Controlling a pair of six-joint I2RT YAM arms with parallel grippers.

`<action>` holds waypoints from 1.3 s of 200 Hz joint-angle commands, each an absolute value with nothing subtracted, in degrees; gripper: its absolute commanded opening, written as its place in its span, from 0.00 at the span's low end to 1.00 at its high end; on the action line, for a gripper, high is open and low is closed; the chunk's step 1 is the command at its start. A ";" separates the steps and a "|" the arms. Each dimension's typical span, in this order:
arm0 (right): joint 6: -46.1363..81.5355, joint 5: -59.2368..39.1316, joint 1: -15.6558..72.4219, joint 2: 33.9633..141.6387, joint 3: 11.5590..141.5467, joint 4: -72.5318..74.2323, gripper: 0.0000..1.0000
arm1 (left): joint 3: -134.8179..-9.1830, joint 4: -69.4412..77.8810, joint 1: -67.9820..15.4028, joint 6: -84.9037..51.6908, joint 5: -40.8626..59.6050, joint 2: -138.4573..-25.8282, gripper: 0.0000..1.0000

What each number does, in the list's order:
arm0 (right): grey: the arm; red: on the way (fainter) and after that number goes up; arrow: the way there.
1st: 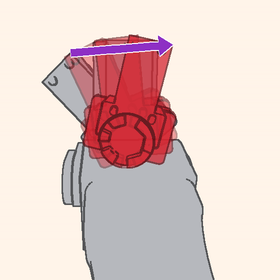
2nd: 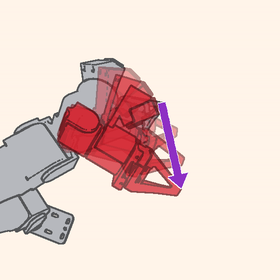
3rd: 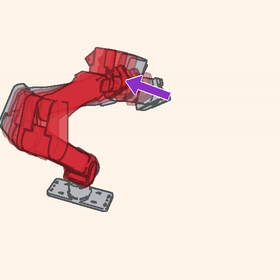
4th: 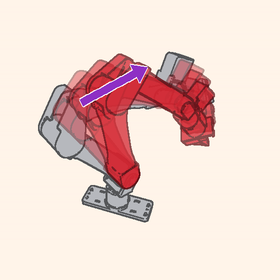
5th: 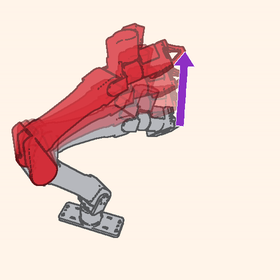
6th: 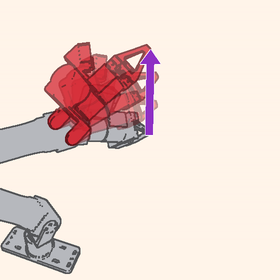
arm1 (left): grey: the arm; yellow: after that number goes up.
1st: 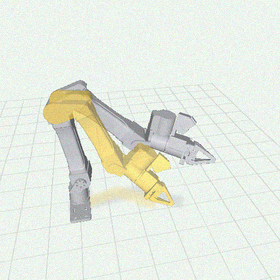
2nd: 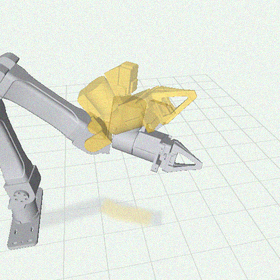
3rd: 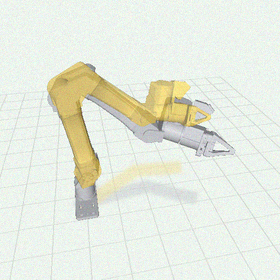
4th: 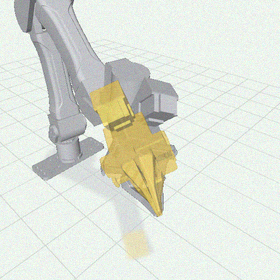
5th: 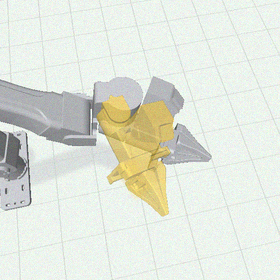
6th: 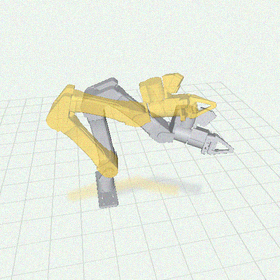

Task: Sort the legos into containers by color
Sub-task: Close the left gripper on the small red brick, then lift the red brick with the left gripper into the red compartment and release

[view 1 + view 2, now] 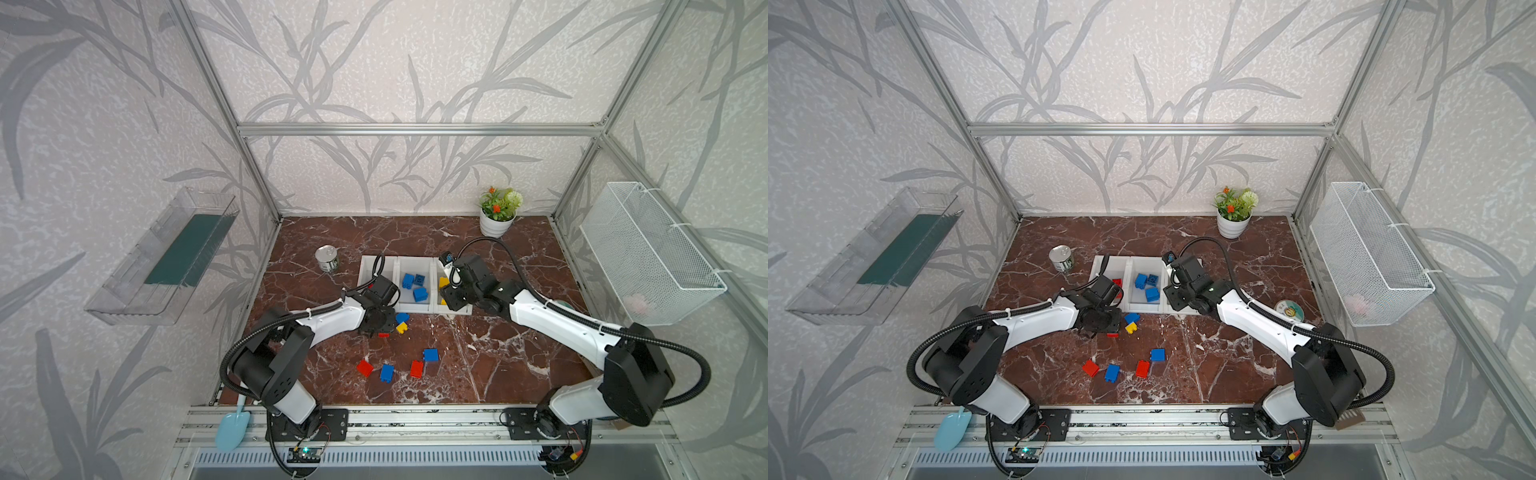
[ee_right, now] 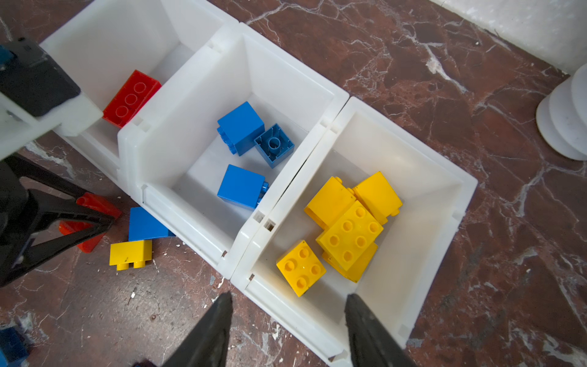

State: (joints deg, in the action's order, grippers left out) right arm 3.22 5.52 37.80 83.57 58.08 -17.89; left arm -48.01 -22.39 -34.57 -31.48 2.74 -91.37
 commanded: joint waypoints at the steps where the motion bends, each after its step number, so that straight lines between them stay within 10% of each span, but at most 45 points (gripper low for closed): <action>1: 3.60 5.72 37.62 83.06 57.21 -17.22 0.58 | -47.85 -24.27 -34.96 -31.39 1.15 -90.64 0.35; 111: 3.85 6.33 37.64 81.34 56.60 -17.13 0.57 | -51.51 -24.05 -34.07 -28.65 -6.13 -79.06 0.28; 260: 4.93 8.79 37.37 76.64 55.57 -20.38 0.57 | -72.13 -19.50 -23.25 -19.80 -5.72 -102.14 0.28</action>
